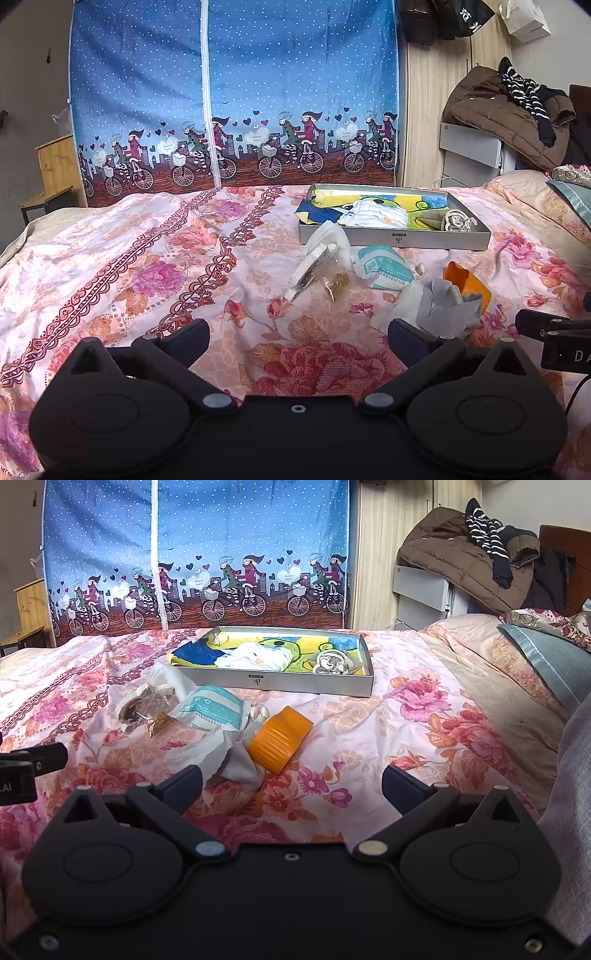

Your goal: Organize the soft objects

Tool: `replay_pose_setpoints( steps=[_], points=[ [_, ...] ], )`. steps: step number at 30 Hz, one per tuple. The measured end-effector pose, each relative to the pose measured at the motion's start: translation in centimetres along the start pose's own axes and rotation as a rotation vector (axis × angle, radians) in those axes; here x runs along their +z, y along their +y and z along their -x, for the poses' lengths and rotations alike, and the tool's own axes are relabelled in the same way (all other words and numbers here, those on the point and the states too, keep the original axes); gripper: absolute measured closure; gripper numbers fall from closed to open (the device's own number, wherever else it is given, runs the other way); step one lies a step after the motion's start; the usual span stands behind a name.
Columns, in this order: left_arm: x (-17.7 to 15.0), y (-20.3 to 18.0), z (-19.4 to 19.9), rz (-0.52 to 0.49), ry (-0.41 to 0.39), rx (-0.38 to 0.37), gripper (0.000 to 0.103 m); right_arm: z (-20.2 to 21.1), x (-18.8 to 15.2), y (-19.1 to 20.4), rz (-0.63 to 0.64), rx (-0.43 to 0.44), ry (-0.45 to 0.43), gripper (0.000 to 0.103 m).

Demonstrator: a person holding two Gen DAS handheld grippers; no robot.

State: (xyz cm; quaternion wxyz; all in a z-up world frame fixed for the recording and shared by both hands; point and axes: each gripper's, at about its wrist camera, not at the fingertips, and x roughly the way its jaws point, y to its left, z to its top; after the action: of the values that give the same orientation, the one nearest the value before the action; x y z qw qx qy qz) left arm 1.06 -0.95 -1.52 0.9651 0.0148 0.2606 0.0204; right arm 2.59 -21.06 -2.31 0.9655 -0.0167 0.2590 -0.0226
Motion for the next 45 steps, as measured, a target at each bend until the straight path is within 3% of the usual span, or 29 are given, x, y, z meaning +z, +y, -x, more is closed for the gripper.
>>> replay_pose_setpoints(
  steps=[23, 32, 41, 45],
  points=[
    [-0.2, -0.2, -2.5, 0.016, 0.077, -0.044, 0.001, -1.0, 0.5, 1.1, 0.096, 0.072, 0.01, 0.0],
    [-0.1, 0.4, -4.1, 0.069, 0.125, -0.077, 0.001, -1.6, 0.4, 1.4, 0.117, 0.129, 0.013, 0.0],
    [1.0, -0.2, -8.6, 0.059, 0.11, -0.179, 0.001, -3.8, 0.5, 1.9, 0.2, 0.136, -0.019, 0.001],
    [1.3, -0.8, -10.7, 0.031, 0.116, -0.239, 0.001, -5.0, 0.5, 2.9, 0.272, 0.14, -0.034, 0.01]
  ],
)
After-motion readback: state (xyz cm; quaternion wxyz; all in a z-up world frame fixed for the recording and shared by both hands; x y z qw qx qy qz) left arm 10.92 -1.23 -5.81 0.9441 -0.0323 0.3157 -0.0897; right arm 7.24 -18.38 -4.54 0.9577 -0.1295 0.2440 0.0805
